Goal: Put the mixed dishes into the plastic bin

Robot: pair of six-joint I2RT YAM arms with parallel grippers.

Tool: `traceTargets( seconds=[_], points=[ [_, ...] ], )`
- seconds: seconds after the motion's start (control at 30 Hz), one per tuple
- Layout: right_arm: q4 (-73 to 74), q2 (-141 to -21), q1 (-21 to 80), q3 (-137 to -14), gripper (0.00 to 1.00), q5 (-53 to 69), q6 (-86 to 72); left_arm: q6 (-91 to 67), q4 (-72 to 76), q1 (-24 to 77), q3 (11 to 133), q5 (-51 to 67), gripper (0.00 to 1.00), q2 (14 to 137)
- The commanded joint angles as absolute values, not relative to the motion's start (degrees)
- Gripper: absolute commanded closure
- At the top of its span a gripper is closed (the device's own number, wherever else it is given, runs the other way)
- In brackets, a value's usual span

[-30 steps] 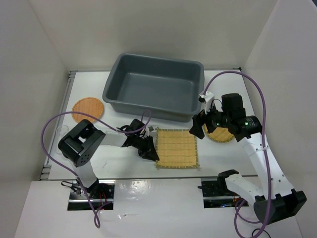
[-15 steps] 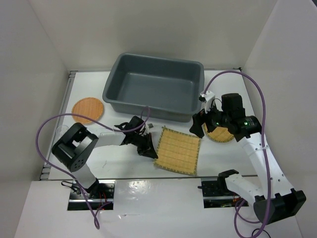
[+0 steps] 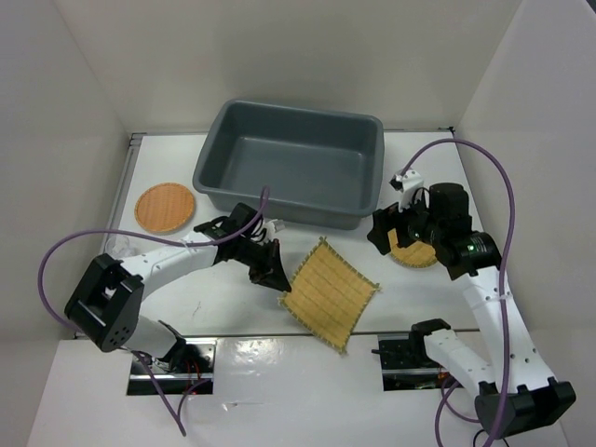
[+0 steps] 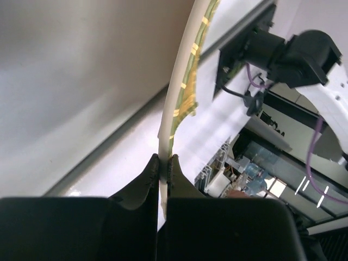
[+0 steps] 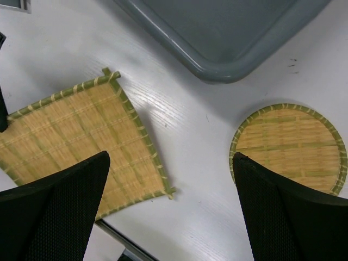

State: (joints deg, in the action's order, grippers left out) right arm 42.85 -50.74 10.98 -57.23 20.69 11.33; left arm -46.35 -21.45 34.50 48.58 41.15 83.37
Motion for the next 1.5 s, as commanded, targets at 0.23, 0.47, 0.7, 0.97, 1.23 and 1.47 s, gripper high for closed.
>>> traceTargets(
  seconds=[0.23,0.47,0.7,0.97,1.23,1.47],
  points=[
    [38.0,-47.5,10.6,-56.2,0.02,16.5,8.5,-44.5,-23.9,32.2,51.1,47.3,1.00,79.5],
    [38.0,-47.0,10.6,-56.2,0.02,16.5,8.5,-44.5,-24.4,29.6,52.3,49.0,1.00,78.3],
    [37.4,-46.5,10.6,-56.2,0.02,15.4,8.0,-44.5,-26.4,27.2,56.9,53.5,1.00,76.2],
    [36.9,-45.9,10.6,-55.7,0.02,14.2,7.5,-42.5,-28.7,25.4,55.5,54.8,1.00,76.2],
    [37.7,-47.0,10.6,-55.7,0.02,19.0,11.0,-41.1,-27.3,25.4,52.6,53.1,1.00,78.0],
    [36.4,-44.4,10.6,-54.6,0.02,16.5,12.1,-42.8,-26.7,23.7,57.3,55.5,1.00,78.0]
  ],
)
